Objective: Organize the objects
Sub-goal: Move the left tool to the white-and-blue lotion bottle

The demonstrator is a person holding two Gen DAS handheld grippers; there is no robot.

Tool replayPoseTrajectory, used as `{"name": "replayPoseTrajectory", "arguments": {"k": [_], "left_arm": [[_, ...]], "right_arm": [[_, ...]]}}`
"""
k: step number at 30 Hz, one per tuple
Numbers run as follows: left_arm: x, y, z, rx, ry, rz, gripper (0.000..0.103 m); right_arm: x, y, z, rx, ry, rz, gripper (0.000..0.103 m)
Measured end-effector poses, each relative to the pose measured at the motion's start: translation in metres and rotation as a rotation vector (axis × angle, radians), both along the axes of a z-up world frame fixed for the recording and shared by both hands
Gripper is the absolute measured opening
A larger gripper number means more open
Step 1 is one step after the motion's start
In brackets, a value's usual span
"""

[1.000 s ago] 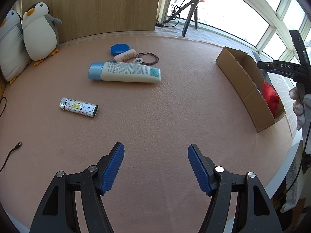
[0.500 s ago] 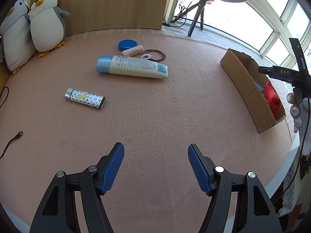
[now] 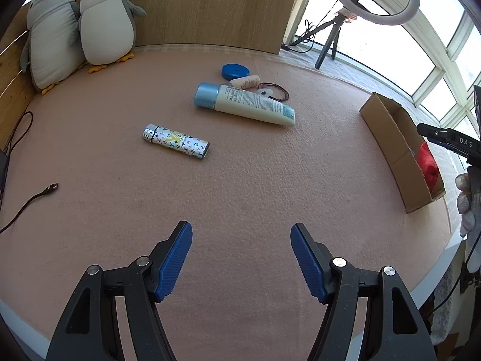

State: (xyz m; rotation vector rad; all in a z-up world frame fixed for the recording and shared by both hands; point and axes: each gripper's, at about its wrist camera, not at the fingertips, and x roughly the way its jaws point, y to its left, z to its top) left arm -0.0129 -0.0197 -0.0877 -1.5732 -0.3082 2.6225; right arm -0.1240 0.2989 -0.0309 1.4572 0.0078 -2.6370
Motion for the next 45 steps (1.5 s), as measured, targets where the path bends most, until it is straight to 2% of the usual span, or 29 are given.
{"name": "replayPoseTrajectory", "arguments": {"k": [9, 14, 20, 30, 36, 45], "left_arm": [[-0.002, -0.048, 0.013, -0.007, 0.027, 0.070, 0.071], [-0.022, -0.063, 0.024, -0.007, 0.061, 0.078, 0.071], [-0.059, -0.075, 0.028, -0.001, 0.076, 0.074, 0.071], [-0.127, -0.074, 0.017, 0.011, 0.065, 0.058, 0.071], [-0.167, -0.066, 0.005, 0.059, 0.047, 0.063, 0.070], [-0.209, -0.048, -0.028, 0.057, 0.001, 0.051, 0.070]], "right_arm": [[0.036, -0.052, -0.002, -0.084, 0.002, 0.082, 0.067], [0.043, -0.073, -0.003, -0.131, -0.008, 0.086, 0.067], [0.045, -0.081, -0.002, -0.135, -0.012, 0.081, 0.067], [0.049, -0.071, -0.008, -0.119, -0.035, 0.041, 0.067], [0.050, -0.062, -0.016, -0.105, -0.055, 0.021, 0.067], [0.052, -0.052, -0.022, -0.088, -0.080, 0.008, 0.066]]}}
